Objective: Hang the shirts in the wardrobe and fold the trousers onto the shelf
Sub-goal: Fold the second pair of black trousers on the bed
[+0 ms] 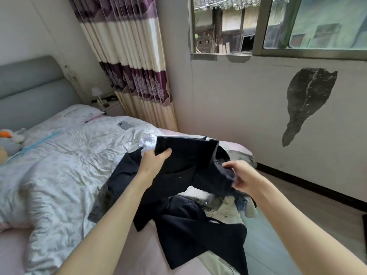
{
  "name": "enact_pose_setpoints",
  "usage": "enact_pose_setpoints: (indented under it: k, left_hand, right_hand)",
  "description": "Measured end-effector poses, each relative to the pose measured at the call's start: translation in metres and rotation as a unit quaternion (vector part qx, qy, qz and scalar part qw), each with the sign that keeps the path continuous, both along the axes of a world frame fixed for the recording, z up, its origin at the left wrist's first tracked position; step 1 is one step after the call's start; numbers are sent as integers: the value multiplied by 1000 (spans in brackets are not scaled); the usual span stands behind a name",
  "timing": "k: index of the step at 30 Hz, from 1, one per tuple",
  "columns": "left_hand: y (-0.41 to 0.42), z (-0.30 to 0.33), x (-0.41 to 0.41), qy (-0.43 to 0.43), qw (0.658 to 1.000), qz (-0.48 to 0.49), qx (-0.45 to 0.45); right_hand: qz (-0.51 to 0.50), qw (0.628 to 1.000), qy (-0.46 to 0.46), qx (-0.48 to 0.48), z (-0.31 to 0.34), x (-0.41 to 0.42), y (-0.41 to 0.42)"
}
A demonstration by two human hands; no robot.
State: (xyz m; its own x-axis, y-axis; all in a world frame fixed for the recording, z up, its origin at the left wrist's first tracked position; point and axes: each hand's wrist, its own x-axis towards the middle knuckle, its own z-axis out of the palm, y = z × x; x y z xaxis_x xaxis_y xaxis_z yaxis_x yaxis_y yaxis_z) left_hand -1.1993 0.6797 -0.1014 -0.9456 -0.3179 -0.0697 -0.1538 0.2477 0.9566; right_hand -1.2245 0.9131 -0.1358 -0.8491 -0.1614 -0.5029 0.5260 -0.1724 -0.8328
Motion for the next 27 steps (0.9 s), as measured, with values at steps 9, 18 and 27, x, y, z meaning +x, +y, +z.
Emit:
enact_pose_setpoints:
  k: [9,18,27]
  left_hand:
    - [30,-12,24,97,950,-224,193]
    - [-16,31,8,188,959,107,183]
    - [-119,206,30,352,906,181,152]
  right_hand:
    - [86,986,113,-89,62,2,-56]
    - [105,963,249,9,99,-20,-96]
    - [262,876,395,-86,211,-44,-195]
